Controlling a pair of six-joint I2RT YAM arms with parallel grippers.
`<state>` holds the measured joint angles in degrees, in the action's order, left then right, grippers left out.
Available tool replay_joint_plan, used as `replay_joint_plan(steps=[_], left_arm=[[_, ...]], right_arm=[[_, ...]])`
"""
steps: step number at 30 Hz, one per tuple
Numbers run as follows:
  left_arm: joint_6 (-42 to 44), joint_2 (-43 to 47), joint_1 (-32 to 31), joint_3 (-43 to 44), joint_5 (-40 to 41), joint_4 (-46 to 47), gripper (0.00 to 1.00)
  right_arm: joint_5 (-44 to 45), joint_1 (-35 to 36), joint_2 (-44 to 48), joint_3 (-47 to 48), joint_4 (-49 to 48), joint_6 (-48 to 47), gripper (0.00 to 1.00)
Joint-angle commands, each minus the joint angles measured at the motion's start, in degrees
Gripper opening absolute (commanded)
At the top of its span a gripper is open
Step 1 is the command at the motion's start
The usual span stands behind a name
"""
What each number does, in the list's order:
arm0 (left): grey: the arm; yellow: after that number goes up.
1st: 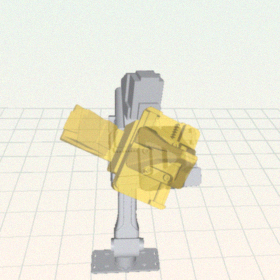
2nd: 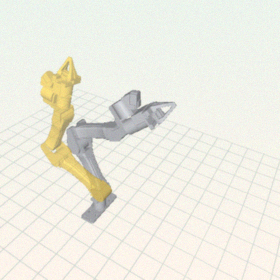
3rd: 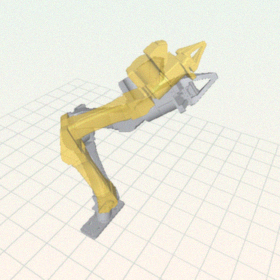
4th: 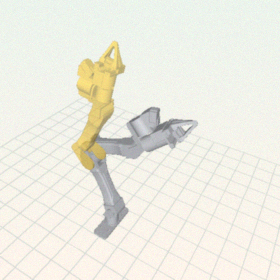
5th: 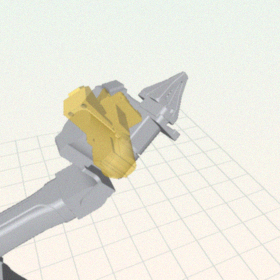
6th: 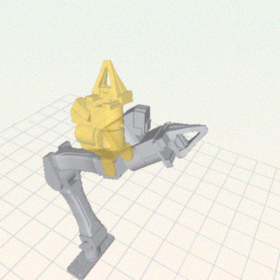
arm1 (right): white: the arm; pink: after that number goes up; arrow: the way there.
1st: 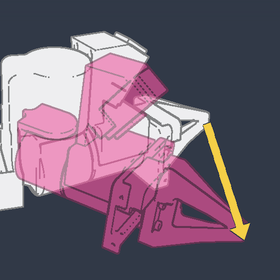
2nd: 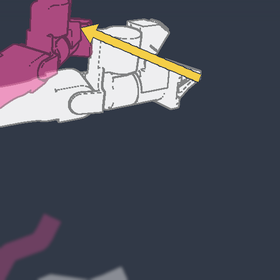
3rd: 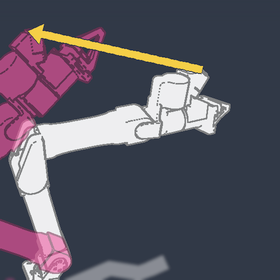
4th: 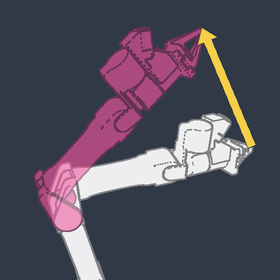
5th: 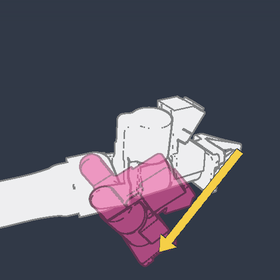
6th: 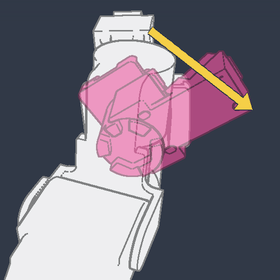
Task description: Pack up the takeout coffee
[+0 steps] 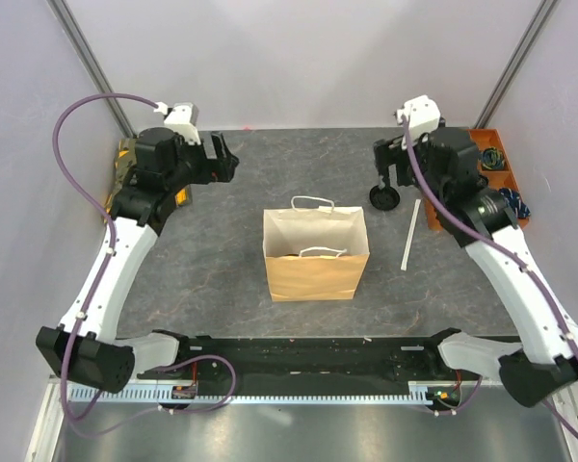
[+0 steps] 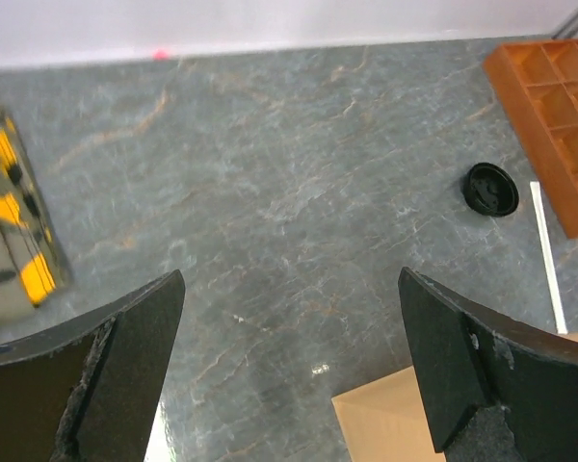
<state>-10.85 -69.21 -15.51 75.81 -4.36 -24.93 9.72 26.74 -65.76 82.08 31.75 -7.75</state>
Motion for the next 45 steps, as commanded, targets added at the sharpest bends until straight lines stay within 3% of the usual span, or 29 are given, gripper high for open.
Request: replay_joint_plan(steps=[1, 4, 8, 12, 32, 45], left_arm=[[-7.43, -3.47, 5.66, 3.29, -6.8, -3.72, 1.0], [-7.78, -4.0, 6.89, 2.59, -6.8, -3.81, 1.0], [-8.66, -4.62, 7.95, 1.63, -6.19, -3.99, 1.0], [-9.27, -4.0, 8.21, 0.39, -6.19, -3.73, 1.0], [-7.17, -4.71, 8.21, -0.14, -4.78, -3.72, 1.0], [-4.0, -7.17, 8.3, 2.06, -3.99, -5.04, 1.0]], right_arm=[[2.32, -8.27, -6.73, 3.26, 10.59, 10.46, 0.88], [1.8, -13.02, -10.78, 1.77, 14.55, 11.52, 0.8], [-1.09, -19.87, -15.71, -1.74, 17.73, 16.08, 0.58], [-3.03, -24.62, -19.4, -4.3, 16.51, 17.15, 0.49], [-6.99, -29.29, -42.86, 0.0, 10.62, 18.82, 0.33], [-5.94, -29.99, -50.43, 5.1, 11.58, 19.79, 0.29]])
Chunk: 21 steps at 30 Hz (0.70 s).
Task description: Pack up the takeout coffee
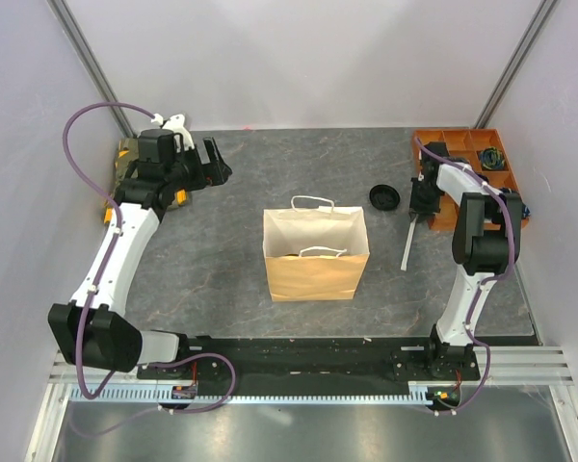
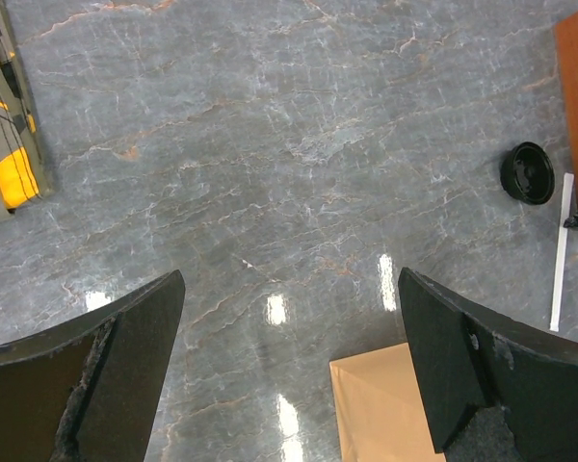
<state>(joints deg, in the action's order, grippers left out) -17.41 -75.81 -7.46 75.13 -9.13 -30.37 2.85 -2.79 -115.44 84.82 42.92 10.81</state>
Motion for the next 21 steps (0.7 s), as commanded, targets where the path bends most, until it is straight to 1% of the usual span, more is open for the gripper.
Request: replay_joint_plan(steps=[1, 4, 8, 14, 17, 18, 19, 20, 21], left_arm=[[2.47, -0.74, 0.26, 2.74, 0.69, 0.4, 1.0], [2.12, -1.62, 0.26, 2.91, 0.16, 0.49, 1.0], [2.29, -2.41, 0.26, 3.26, -0.02, 0.66, 1.0], [3.52, -2.94, 0.34, 4.32, 0.07, 0.66, 1.0], [3.96, -3.11, 0.26, 4.67, 0.16, 0.31, 1.0], [4.05, -3.2, 0.26, 4.67, 0.07, 0.31, 1.0], [4.05, -3.2, 0.26, 4.58, 0.07, 0.22, 1.0], [4.05, -3.29, 0.26, 4.5, 0.16, 0.22, 1.0], [4.05, -3.2, 0.26, 4.5, -0.01, 0.22, 1.0]], right_arm=[[1.01, -0.47, -0.75, 2.37, 0.41, 1.32, 0.29], [1.28, -0.64, -1.28, 2.2, 0.41, 1.32, 0.31], [0.4, -0.64, -2.86, 2.63, -0.29, 1.06, 0.31], [-1.79, -0.73, -4.88, 4.04, -0.38, 1.58, 0.28], [-2.68, -0.73, -4.97, 4.04, -0.55, 1.58, 0.2], [-4.85, -0.73, -4.89, 3.95, -0.47, 1.67, 0.1], [-5.57, -0.73, -4.62, 4.04, -0.55, 1.67, 0.05], [-6.27, -0.73, -4.27, 4.04, -0.47, 1.76, 0.0], [-7.32, -0.73, -3.92, 4.3, -0.46, 1.67, 0.0]])
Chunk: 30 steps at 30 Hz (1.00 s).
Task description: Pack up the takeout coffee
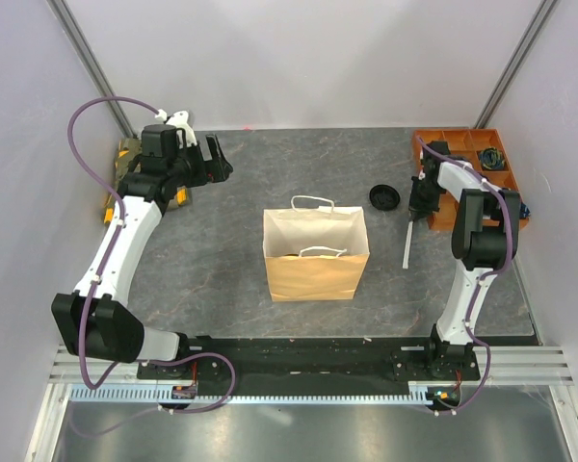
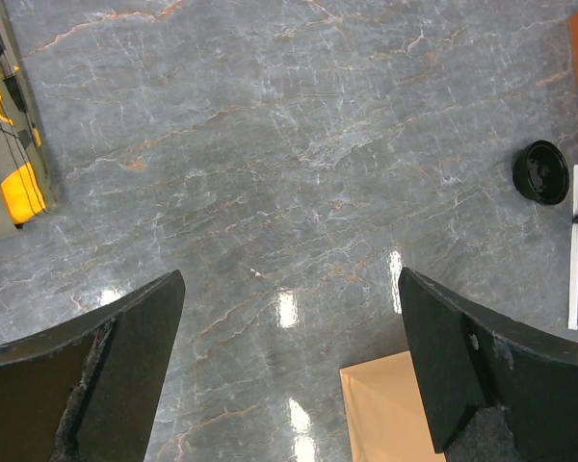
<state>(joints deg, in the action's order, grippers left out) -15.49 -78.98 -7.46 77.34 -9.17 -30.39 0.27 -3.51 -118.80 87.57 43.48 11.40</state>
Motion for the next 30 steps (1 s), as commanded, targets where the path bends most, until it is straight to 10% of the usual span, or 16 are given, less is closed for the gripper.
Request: replay_joint_plan(steps=[1, 16, 23, 30], left_arm=[[2.13, -0.12, 0.26, 2.29, 0.03, 0.25, 1.0], [1.16, -1.53, 0.26, 2.2, -3.84, 7.8, 1.0], [3.0, 0.4, 0.26, 0.53, -5.42, 9.12, 1.0], [7.13, 5.15, 0.26, -3.33, -5.07, 9.39, 1.0]], right_arm=[[-5.02, -0.01, 0.93, 1.9, -0.77, 1.08, 0.0], [-26.7, 1.22, 37.49, 5.69, -17.09, -3.92, 0.0], [-36.03, 12.53, 47.78, 6.12, -26.96, -9.72, 0.0], [-43.33, 24.5, 49.2, 9.02, -16.51, -25.89, 0.0]])
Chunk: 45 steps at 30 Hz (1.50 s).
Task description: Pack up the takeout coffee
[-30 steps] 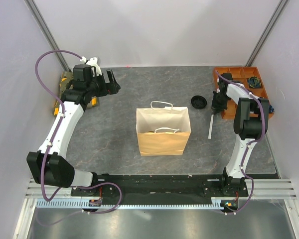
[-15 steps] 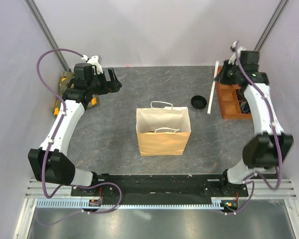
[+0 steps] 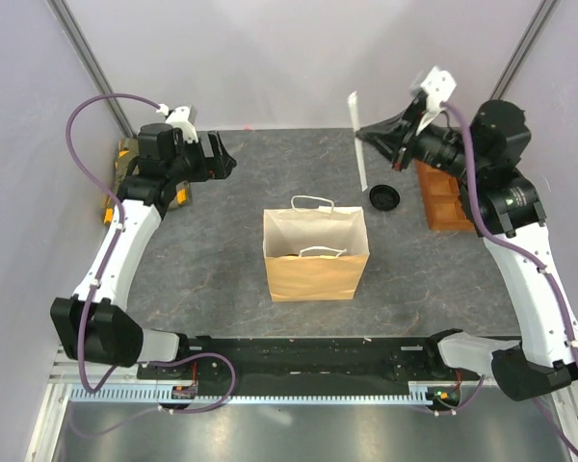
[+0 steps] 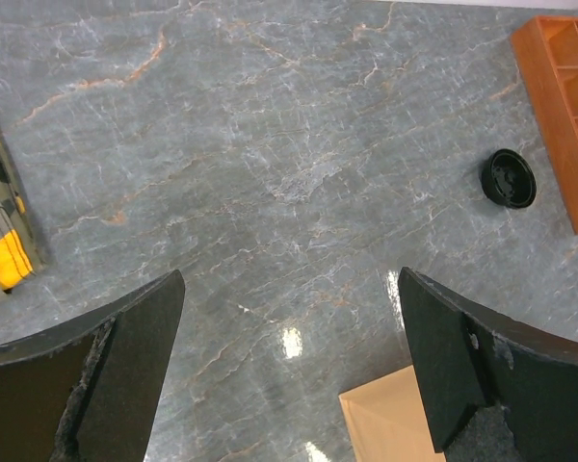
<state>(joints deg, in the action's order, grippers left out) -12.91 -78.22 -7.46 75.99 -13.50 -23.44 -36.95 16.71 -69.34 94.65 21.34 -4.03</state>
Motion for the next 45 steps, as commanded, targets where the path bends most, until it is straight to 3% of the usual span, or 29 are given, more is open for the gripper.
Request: replay_joint_plan(steps=[1, 10, 22, 31, 36, 43, 45], left_arm=[[5.34, 5.61, 0.26, -2.59, -0.74, 2.52, 1.0], [7.9, 11.68, 0.26, -8.04, -0.74, 1.65, 1.0], [8.86, 17.22, 0.26, -11.21, 1.9, -2.04, 1.0], [9.13, 19.5, 0.34, -12.88, 3.04, -4.59, 1.0], [9.3, 19.68, 0.34, -12.7, 3.04, -5.65, 1.0], [8.87, 20.29, 0.26, -12.18, 2.08, -6.97, 1.0], [7.64, 19.95, 0.26, -11.57, -0.64, -8.02, 1.0]], right_arm=[[-6.55, 5.17, -0.44, 2.55, 6.86, -12.82, 0.0], [-4.63, 15.63, 1.49, -0.43, 14.08, -17.15, 0.0], [-3.39, 17.22, 0.96, -6.67, 18.11, -24.0, 0.0], [-4.88, 18.27, 2.1, -10.8, 21.01, -23.92, 0.01], [-4.89, 19.15, 2.63, -12.82, 21.11, -23.13, 0.37], [-1.65, 19.41, 0.44, -8.61, 17.6, -17.69, 0.56], [-0.15, 19.5, 0.26, -7.03, 14.63, -14.8, 0.67]])
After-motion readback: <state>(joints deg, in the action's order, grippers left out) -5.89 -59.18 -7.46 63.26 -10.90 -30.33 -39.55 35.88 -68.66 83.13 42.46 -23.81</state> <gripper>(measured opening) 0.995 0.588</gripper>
